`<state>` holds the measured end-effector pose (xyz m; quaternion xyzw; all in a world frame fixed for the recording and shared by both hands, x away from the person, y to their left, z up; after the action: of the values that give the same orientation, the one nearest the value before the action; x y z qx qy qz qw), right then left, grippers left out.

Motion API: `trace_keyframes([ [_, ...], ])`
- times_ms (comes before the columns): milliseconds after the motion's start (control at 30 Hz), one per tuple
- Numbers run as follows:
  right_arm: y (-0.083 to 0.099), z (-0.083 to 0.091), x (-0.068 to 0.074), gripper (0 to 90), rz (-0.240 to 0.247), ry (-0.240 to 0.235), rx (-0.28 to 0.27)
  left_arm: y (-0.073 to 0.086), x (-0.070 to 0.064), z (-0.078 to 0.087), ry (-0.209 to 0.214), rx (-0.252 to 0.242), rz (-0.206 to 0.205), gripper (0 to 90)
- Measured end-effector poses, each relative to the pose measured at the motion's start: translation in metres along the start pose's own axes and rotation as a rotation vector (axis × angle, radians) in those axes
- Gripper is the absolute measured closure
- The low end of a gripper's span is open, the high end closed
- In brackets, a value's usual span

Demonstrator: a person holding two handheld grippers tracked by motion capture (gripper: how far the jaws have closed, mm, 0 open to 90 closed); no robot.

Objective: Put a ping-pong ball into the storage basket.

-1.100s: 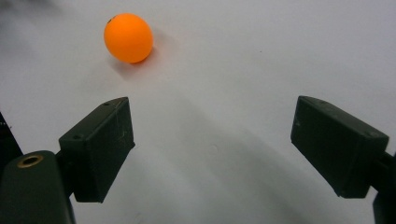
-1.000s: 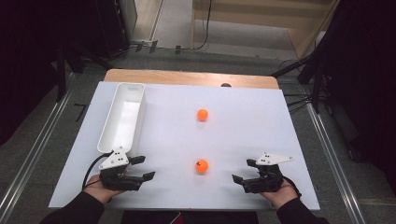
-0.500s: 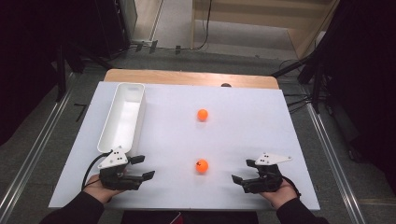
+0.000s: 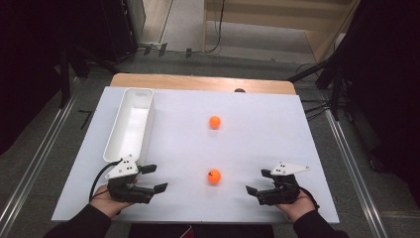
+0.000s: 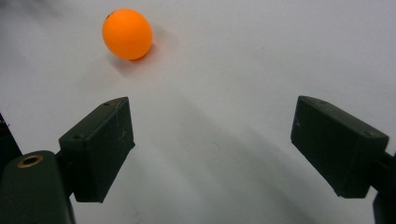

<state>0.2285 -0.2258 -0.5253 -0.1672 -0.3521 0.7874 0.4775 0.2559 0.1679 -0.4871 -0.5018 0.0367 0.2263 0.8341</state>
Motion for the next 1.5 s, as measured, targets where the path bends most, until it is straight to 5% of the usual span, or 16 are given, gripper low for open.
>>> trace_keyframes([
  [367,0.0,0.001,-0.001,11.7,-0.001,-0.001,0.001,-0.012,-0.001,-0.003,0.011,-0.039,0.015,14.2],
  [1233,0.001,0.001,-0.002,11.6,-0.001,0.0,-0.001,-0.034,-0.011,-0.02,0.059,-0.017,-0.019,12.0],
  [1500,0.001,0.0,-0.002,11.7,-0.001,0.0,0.0,-0.039,-0.009,-0.036,0.056,-0.003,-0.022,12.1],
])
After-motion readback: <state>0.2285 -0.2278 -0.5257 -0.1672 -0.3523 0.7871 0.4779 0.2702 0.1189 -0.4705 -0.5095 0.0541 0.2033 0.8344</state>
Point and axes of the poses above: each handheld gripper's, and its own axes: z roughly backward along the jaws, y roughly out of its underside, x roughly to its left, the point moved 4 cm from there along -z, roughly forward along the jaws, and after that the axes turned 12 degrees about y, right-handed, at the moved point
